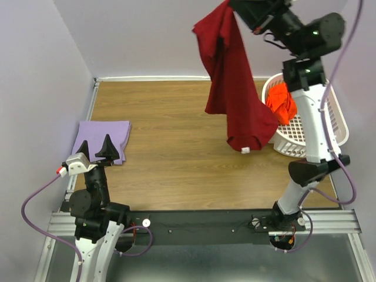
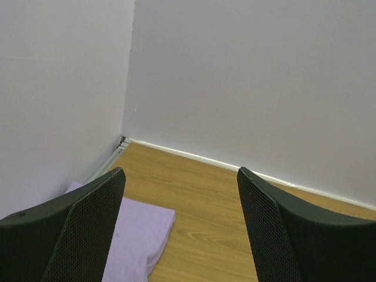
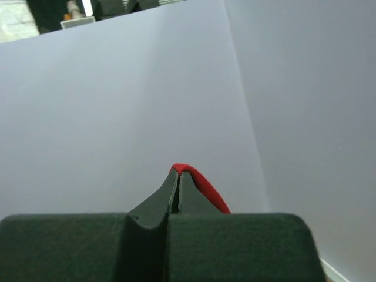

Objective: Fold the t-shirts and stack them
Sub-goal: Move the tshirt to the center of the board, then flatten the tshirt out

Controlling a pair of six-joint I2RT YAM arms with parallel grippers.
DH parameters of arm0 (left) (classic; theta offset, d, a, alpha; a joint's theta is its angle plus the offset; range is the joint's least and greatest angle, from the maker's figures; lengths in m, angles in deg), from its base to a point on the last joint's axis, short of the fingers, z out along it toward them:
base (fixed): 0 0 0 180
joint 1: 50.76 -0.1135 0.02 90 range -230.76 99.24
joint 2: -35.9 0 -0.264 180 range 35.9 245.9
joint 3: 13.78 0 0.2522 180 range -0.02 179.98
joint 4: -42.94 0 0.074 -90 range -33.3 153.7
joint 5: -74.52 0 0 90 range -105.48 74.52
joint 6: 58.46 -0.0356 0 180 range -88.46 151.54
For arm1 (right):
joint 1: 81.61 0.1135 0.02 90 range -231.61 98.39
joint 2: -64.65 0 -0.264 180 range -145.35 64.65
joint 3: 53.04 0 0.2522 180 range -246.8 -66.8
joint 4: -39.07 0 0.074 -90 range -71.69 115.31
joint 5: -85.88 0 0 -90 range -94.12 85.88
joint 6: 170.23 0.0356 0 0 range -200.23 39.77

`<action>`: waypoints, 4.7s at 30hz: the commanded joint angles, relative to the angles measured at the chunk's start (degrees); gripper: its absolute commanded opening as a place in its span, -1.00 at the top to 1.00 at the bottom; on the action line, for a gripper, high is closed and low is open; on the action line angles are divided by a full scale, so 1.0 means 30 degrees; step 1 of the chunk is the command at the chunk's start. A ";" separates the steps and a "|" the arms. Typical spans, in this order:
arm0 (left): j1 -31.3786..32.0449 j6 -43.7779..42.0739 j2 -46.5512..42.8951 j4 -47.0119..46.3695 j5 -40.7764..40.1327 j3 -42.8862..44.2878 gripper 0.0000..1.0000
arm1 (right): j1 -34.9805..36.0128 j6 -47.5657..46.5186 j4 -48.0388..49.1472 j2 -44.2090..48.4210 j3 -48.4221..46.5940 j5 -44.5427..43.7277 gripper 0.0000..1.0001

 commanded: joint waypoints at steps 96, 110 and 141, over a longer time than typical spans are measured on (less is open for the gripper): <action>0.0069 0.1753 0.9768 -0.0785 0.5815 0.1382 -0.70 | 1.2245 -0.9248 -0.8270 -0.3414 1.1751 -0.6463 0.32; 0.0097 0.5648 1.1669 0.1350 0.7306 0.1294 -0.69 | 0.7034 -0.9363 -0.8270 -0.0660 1.9537 -1.0767 -0.16; 0.6689 1.5752 1.7620 0.6330 0.3241 0.0093 -0.72 | 0.3156 -0.9687 -0.8241 0.0150 2.0676 -0.7513 -0.38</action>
